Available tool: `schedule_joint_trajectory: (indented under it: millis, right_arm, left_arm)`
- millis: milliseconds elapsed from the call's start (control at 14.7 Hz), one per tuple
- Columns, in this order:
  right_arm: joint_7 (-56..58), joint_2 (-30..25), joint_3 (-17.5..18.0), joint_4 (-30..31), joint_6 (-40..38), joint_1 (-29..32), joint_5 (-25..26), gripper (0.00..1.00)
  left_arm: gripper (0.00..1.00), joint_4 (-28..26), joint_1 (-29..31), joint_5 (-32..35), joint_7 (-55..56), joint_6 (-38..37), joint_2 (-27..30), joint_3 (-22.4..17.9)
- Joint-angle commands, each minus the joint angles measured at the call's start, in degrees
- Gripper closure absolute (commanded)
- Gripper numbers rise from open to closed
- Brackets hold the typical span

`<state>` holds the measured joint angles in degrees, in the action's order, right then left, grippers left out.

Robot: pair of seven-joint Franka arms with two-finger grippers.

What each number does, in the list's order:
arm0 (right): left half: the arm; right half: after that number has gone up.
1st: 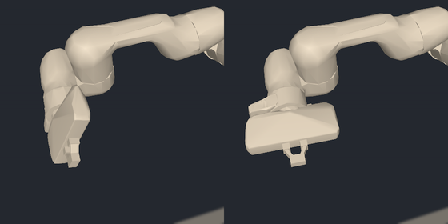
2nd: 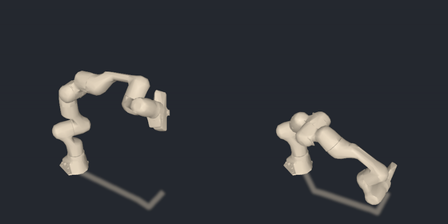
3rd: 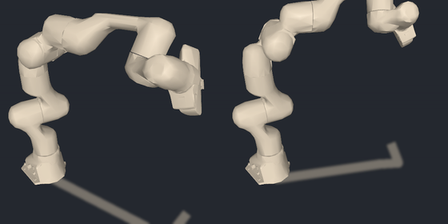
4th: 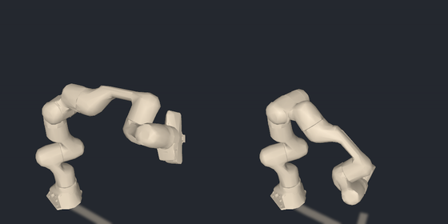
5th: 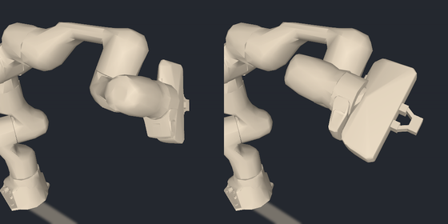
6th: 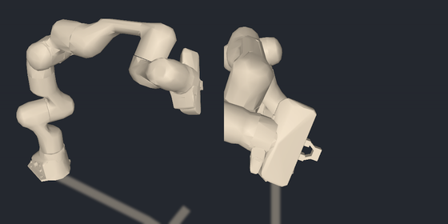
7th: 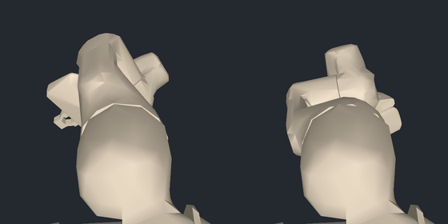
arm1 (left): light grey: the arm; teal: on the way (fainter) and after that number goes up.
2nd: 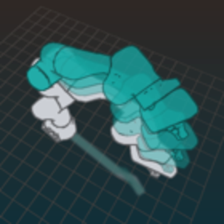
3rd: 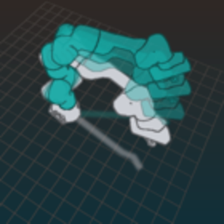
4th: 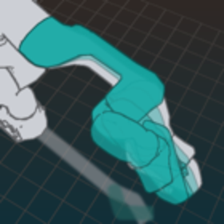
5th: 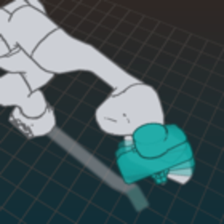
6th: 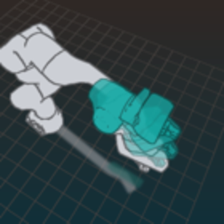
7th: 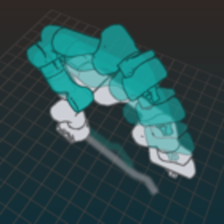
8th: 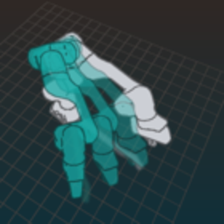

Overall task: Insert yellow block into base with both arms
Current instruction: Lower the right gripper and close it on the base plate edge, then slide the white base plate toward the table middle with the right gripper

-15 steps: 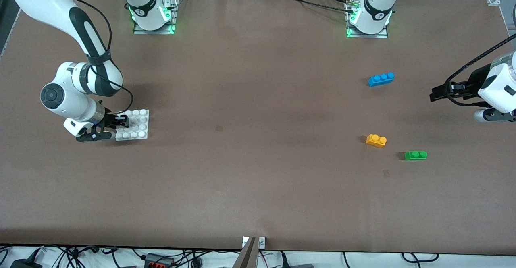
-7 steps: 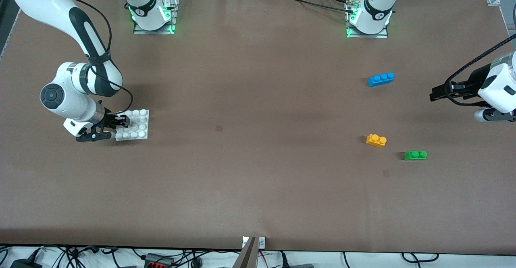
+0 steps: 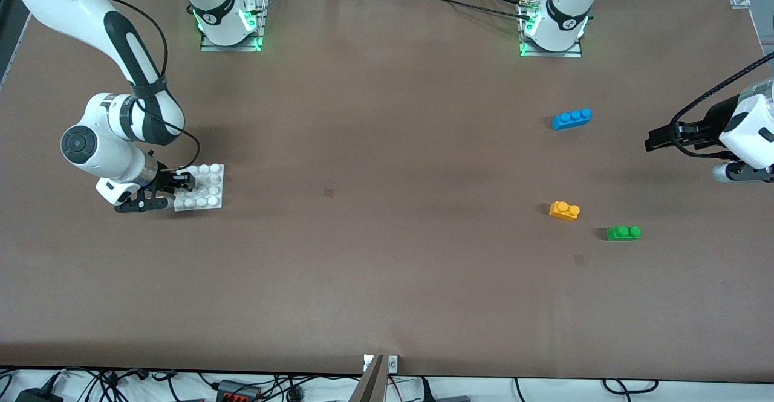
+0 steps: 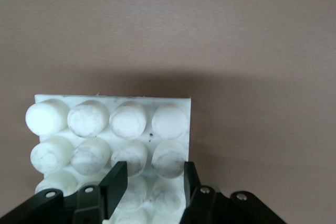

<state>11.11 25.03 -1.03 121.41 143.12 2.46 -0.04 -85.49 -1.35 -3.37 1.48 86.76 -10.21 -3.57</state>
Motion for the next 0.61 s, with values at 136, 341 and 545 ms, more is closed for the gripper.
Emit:
schedule_joint_trajectory:
  millis: [136,341,545]
  right_arm:
    - [0.14,3.18,1.91,0.58,0.75,-1.57,-0.93,0.49]
    - [-5.36,3.71,4.54,0.4,0.75,-3.59,-0.93,0.49]
    - [-15.19,3.98,4.9,0.14,0.75,-10.16,-0.93,0.49]
  left_arm:
    - [0.0,-0.64,0.38,-1.55,-1.65,-0.45,0.9,-0.21]
    - [0.0,-0.64,0.38,-1.55,-1.74,-0.45,0.98,-0.21]
    - [0.0,-0.64,0.38,-1.55,-1.74,-0.45,0.9,-0.21]
